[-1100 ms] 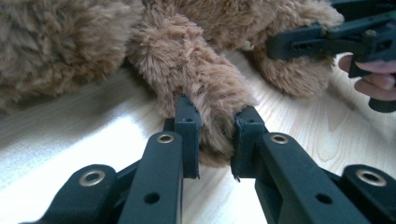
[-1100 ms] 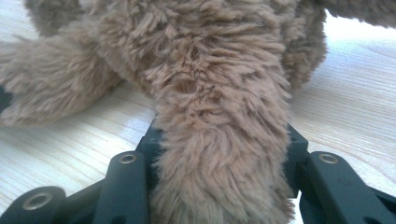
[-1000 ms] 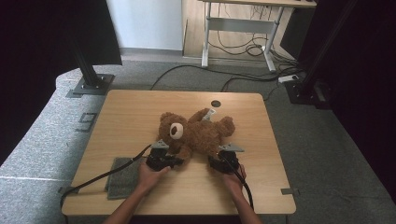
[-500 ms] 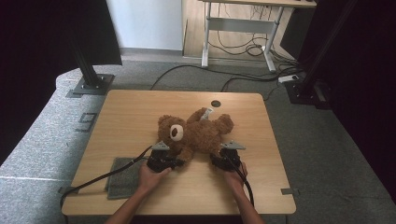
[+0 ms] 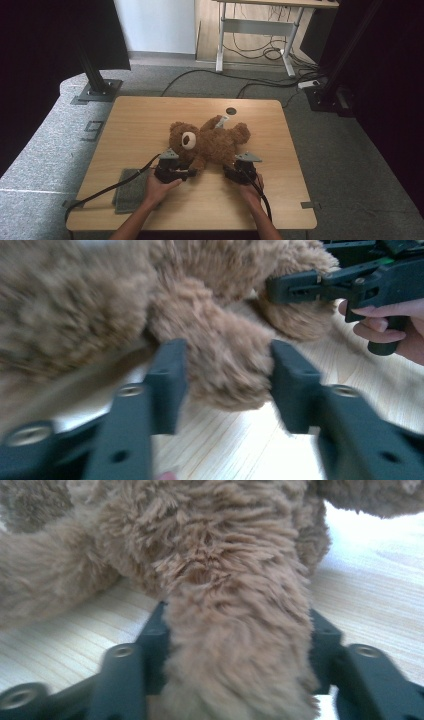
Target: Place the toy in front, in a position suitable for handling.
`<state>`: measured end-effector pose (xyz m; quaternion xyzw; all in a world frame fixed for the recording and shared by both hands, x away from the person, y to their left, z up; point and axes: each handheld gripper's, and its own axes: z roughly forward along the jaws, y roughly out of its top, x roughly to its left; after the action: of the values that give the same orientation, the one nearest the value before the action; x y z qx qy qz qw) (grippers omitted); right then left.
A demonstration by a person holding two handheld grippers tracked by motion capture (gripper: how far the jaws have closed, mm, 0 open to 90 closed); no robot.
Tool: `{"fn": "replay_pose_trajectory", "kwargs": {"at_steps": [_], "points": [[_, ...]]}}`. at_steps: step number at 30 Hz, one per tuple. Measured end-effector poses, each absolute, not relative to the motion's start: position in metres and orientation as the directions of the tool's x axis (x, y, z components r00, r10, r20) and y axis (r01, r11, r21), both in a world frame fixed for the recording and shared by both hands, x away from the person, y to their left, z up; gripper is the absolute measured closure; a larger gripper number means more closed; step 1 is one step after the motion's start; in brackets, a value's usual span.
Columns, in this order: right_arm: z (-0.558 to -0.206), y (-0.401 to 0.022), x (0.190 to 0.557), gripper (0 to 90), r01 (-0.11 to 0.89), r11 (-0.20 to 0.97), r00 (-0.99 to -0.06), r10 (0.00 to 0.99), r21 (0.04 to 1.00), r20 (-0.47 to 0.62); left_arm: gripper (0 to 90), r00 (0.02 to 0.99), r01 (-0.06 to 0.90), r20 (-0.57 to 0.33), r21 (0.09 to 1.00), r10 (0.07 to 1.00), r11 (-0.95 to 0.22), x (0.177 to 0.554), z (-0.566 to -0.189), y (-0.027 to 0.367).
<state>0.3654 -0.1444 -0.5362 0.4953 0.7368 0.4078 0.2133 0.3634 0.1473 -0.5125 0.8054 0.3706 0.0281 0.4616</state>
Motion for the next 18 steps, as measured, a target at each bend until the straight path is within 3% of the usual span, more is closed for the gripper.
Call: {"fn": "replay_pose_trajectory", "kwargs": {"at_steps": [3,7,18], "points": [[-0.535,-0.146,0.364,30.9,0.541,0.147,-0.403,0.909,0.828,0.102,31.1,0.725,0.544,-0.253,0.780,0.641,-0.308,0.358,-0.504,0.153],[-0.533,-0.148,0.362,27.1,0.529,0.130,-0.424,0.897,0.839,0.128,24.1,0.718,0.540,-0.258,0.792,0.647,-0.284,0.351,-0.490,0.174],[-0.527,-0.154,0.355,26.3,0.508,0.110,-0.443,0.884,0.854,0.149,21.1,0.643,0.557,-0.262,0.805,0.719,-0.204,0.348,-0.479,0.239]]}}
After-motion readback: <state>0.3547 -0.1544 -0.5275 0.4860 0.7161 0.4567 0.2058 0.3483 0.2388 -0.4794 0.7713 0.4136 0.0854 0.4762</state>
